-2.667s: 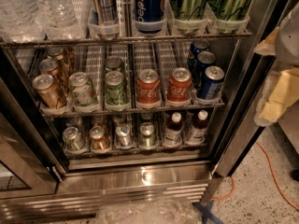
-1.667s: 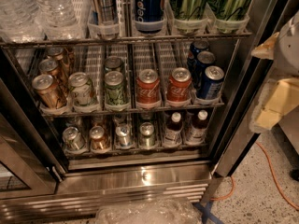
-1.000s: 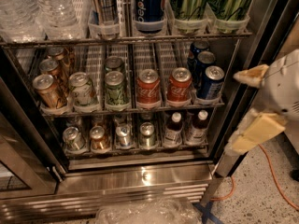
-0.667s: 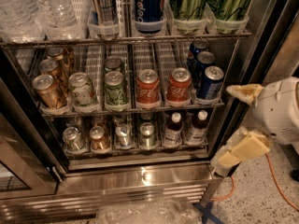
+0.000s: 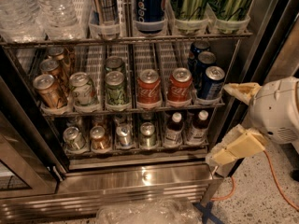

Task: Pick green can from bottom shelf of fridge

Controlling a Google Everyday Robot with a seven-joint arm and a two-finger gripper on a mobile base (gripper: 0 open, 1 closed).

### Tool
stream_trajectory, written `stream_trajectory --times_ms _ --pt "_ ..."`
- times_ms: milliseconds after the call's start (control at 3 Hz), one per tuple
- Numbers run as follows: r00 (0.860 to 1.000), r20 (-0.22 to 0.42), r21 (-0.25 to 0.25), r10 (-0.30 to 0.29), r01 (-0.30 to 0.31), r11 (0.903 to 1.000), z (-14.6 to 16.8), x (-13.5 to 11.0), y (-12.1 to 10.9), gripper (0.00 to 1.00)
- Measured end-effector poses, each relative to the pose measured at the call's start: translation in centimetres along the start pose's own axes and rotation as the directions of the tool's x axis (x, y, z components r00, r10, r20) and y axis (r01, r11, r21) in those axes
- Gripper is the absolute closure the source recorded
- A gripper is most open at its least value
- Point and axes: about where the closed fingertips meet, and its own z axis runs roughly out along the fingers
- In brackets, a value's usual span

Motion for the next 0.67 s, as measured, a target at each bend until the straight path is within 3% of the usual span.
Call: stream_trajectory --times_ms 667 --pt "0.991 0.130 0.045 0.018 -0.024 0.9987 3.9 1.5 1.4 0.00"
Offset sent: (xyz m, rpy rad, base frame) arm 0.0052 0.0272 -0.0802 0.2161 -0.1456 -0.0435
